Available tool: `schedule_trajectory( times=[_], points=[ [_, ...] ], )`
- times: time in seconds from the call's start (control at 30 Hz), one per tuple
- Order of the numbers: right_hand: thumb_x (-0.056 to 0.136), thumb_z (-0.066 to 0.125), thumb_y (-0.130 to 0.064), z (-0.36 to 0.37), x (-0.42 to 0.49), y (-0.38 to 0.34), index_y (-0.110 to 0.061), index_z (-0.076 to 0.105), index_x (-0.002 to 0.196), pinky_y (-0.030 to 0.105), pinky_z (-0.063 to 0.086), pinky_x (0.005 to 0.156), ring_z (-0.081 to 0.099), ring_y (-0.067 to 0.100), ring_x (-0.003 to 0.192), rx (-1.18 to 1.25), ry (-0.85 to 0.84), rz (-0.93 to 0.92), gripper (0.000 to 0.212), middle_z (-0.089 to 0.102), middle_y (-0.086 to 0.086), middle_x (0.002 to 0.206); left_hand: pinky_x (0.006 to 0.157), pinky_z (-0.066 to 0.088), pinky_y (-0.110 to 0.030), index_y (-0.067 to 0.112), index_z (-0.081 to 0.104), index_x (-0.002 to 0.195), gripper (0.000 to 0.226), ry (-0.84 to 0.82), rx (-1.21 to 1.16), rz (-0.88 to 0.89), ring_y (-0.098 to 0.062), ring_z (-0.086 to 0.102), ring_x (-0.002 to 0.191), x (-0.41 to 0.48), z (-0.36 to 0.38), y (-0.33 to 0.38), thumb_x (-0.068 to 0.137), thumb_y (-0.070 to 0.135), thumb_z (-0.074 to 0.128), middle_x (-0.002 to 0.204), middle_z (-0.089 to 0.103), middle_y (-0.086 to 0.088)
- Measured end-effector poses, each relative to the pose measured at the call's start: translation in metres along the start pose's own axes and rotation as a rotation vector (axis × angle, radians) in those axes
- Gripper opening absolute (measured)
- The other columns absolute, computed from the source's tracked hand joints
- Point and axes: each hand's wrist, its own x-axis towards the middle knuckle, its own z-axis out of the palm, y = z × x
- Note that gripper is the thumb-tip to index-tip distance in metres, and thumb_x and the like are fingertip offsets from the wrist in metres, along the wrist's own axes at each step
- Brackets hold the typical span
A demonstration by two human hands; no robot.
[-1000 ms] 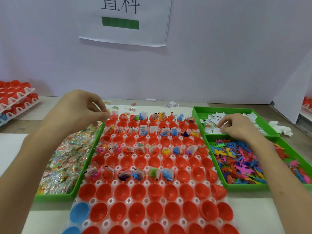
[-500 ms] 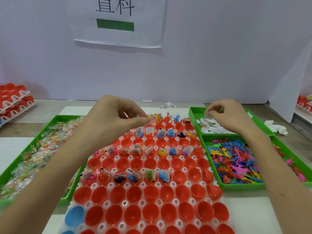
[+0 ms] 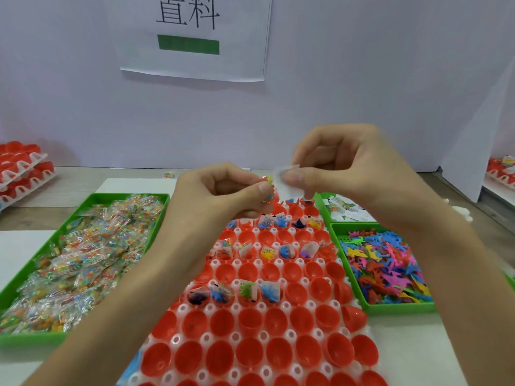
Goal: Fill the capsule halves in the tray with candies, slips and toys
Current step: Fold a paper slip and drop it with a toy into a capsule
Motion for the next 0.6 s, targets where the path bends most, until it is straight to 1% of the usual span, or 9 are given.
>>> schedule_trajectory(
  times=[0.1, 0.13, 0.2, 0.3, 0.37, 0.43, 0.47, 0.57, 0.6],
  points=[
    [0.081, 0.080, -0.025, 0.009, -0.001, -0.002, -0.019, 0.070, 0.080, 0.018, 0.051, 0.066, 0.068, 0.010, 0.072, -0.044, 0.006, 0.007, 0.012, 0.073, -0.005, 0.076, 0.062, 0.057, -0.020, 0.017, 0.073, 0.069, 0.021, 0.030, -0.078, 0.019, -0.020, 0.075, 0.068, -0.003, 0.004, 0.004, 0.057, 0.032, 0.083, 0.072, 0.075, -0.009],
    [0.082, 0.080, -0.026, 0.012, 0.000, -0.003, -0.020, 0.070, 0.080, 0.018, 0.050, 0.067, 0.067, 0.009, 0.073, -0.070, 0.025, 0.008, 0.012, 0.071, -0.008, 0.076, 0.064, 0.057, -0.021, 0.019, 0.073, 0.068, 0.021, 0.027, -0.099, 0.018, -0.021, 0.075, 0.069, -0.004, 0.004, 0.005, 0.057, 0.032, 0.084, 0.073, 0.075, -0.009],
    [0.083, 0.079, -0.026, 0.017, 0.000, -0.003, -0.022, 0.069, 0.079, 0.017, 0.048, 0.066, 0.064, 0.006, 0.071, -0.075, 0.083, 0.007, 0.012, 0.068, -0.011, 0.073, 0.069, 0.058, -0.022, 0.019, 0.076, 0.071, 0.020, -0.011, -0.167, -0.001, -0.024, 0.076, 0.078, -0.007, 0.006, 0.007, 0.058, 0.032, 0.083, 0.079, 0.077, -0.011],
    [0.087, 0.077, -0.021, 0.026, -0.004, -0.002, -0.021, 0.066, 0.080, 0.017, 0.047, 0.063, 0.061, 0.004, 0.065, 0.011, 0.180, -0.001, 0.012, 0.066, -0.011, 0.072, 0.074, 0.059, -0.022, 0.016, 0.076, 0.083, 0.014, -0.103, -0.316, -0.063, -0.025, 0.077, 0.091, -0.009, 0.008, 0.012, 0.071, 0.022, 0.080, 0.089, 0.078, -0.012],
    [0.088, 0.075, -0.022, 0.033, -0.010, 0.002, -0.021, 0.066, 0.083, 0.021, 0.049, 0.064, 0.063, 0.008, 0.069, 0.070, 0.263, -0.009, 0.011, 0.066, -0.008, 0.076, 0.077, 0.059, -0.023, 0.013, 0.075, 0.088, 0.008, -0.160, -0.396, -0.105, -0.025, 0.076, 0.096, -0.011, 0.010, 0.014, 0.080, 0.016, 0.076, 0.098, 0.078, -0.014],
    [0.088, 0.073, -0.023, 0.041, -0.017, 0.007, -0.021, 0.067, 0.089, 0.027, 0.052, 0.068, 0.066, 0.017, 0.076, 0.142, 0.346, -0.001, 0.007, 0.069, 0.001, 0.084, 0.077, 0.059, -0.025, 0.016, 0.077, 0.083, 0.007, -0.174, -0.419, -0.134, -0.026, 0.076, 0.097, -0.013, 0.012, 0.014, 0.080, 0.014, 0.071, 0.100, 0.077, -0.016],
    [0.088, 0.072, -0.023, 0.044, -0.021, 0.010, -0.021, 0.068, 0.094, 0.029, 0.053, 0.070, 0.067, 0.019, 0.078, 0.177, 0.384, 0.008, 0.008, 0.069, 0.003, 0.087, 0.077, 0.060, -0.026, 0.017, 0.077, 0.081, 0.008, -0.169, -0.416, -0.143, -0.027, 0.076, 0.096, -0.014, 0.014, 0.014, 0.079, 0.013, 0.070, 0.099, 0.077, -0.017],
    [0.093, 0.065, -0.022, 0.051, -0.036, 0.017, -0.020, 0.071, 0.107, 0.025, 0.052, 0.068, 0.065, 0.012, 0.078, 0.199, 0.443, 0.042, 0.016, 0.071, -0.003, 0.089, 0.077, 0.060, -0.027, 0.016, 0.077, 0.080, 0.006, -0.178, -0.371, -0.148, -0.031, 0.076, 0.095, -0.019, 0.021, 0.012, 0.078, 0.011, 0.076, 0.098, 0.077, -0.018],
    [0.095, 0.064, -0.022, 0.052, -0.041, 0.019, -0.020, 0.072, 0.108, 0.027, 0.053, 0.069, 0.066, 0.013, 0.079, 0.198, 0.454, 0.052, 0.016, 0.072, -0.003, 0.090, 0.078, 0.060, -0.027, 0.018, 0.077, 0.080, 0.006, -0.197, -0.353, -0.147, -0.031, 0.076, 0.095, -0.021, 0.024, 0.012, 0.078, 0.013, 0.075, 0.099, 0.077, -0.018]
  ],
)
